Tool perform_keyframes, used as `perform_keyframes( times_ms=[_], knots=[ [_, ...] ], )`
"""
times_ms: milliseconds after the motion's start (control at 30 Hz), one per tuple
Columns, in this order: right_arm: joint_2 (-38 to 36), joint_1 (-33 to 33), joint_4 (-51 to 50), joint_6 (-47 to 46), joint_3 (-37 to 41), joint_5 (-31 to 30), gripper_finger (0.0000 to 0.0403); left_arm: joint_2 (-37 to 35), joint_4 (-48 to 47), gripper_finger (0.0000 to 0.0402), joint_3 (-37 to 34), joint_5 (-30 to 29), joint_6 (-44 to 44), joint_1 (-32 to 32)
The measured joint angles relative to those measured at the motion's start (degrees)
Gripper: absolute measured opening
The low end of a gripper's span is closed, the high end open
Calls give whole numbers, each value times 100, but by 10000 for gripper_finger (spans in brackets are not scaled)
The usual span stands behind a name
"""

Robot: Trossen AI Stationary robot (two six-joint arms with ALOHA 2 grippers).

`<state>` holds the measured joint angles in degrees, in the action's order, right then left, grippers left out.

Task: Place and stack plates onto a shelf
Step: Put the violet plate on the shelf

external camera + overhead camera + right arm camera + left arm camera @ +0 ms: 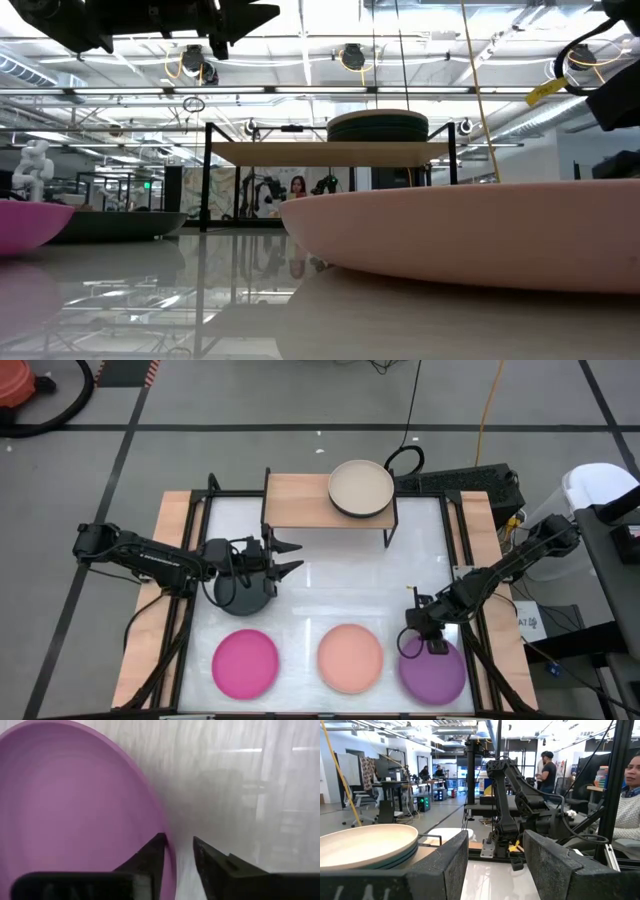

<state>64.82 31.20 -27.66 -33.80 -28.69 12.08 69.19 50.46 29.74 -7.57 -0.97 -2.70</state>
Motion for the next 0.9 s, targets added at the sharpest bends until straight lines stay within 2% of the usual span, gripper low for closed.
perform_keyframes(
  times_ms=[233,367,567,733,900],
  knots=[
    [-4,-14,0,-2,0,179,8,0,0,195,0,0,22,0],
    [-120,-131,-156,-291,-24,189,5,0,0,195,0,0,24,0],
    [-536,-564,-1337,-543,-597,103,2,2,8,195,0,-2,4,0],
    [-936,-1072,-1481,-373,-1320,-671,2,2,22,195,0,-2,2,0],
    [-1019,-1645,-1062,531,-2143,-1471,1,-337,-150,195,-4,-2,24,-4]
  ],
)
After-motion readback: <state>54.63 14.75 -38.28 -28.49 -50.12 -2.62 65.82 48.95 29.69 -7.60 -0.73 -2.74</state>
